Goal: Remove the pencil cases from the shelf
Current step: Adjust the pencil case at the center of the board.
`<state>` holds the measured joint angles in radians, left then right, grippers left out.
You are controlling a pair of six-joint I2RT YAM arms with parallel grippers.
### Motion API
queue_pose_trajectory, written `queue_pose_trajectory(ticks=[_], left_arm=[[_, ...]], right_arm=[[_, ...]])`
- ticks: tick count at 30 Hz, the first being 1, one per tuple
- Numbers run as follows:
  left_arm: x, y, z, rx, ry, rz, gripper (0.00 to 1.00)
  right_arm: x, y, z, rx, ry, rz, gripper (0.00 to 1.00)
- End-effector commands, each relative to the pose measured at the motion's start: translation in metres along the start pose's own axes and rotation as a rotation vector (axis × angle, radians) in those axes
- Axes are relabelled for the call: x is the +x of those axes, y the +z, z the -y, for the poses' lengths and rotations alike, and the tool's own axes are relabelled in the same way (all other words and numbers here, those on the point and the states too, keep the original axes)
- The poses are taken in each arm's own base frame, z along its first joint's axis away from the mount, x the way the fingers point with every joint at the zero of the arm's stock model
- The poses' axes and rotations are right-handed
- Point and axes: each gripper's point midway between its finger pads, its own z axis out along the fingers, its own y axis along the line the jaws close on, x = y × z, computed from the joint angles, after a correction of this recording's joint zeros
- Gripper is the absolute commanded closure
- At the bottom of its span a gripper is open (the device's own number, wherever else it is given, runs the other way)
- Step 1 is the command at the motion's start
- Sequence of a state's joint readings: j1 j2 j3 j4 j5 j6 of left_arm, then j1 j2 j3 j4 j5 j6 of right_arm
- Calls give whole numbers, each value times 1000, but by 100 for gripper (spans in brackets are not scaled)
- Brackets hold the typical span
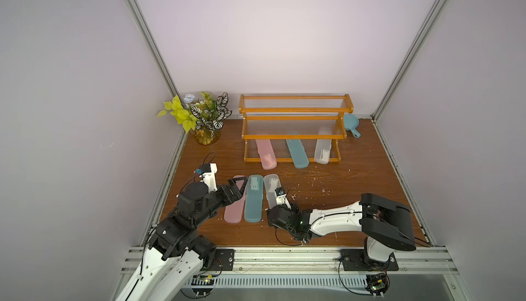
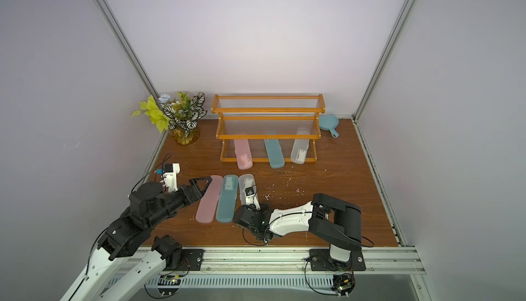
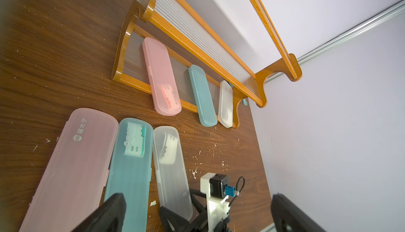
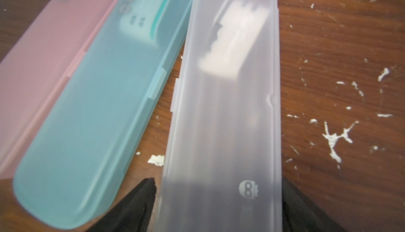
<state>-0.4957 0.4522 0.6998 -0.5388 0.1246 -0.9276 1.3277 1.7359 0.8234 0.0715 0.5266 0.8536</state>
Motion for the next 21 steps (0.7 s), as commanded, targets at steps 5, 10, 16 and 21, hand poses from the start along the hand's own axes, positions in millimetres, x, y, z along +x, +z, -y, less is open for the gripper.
queue_pose_trajectory(ticks=[5, 10, 16, 21], left_arm=[[2, 1, -11, -35, -5, 6, 2], [2, 2, -11, -37, -7, 7, 2], [1, 7, -14, -57, -3, 2, 2], [-1, 16, -13, -55, 15, 3, 2]], right_arm=[[9, 5, -37, -122, -14, -86, 3], [7, 3, -40, -125, -16, -95, 3], [-9, -17, -28, -116, 16, -78, 1], [-31, -33, -7, -118, 70, -57, 1]])
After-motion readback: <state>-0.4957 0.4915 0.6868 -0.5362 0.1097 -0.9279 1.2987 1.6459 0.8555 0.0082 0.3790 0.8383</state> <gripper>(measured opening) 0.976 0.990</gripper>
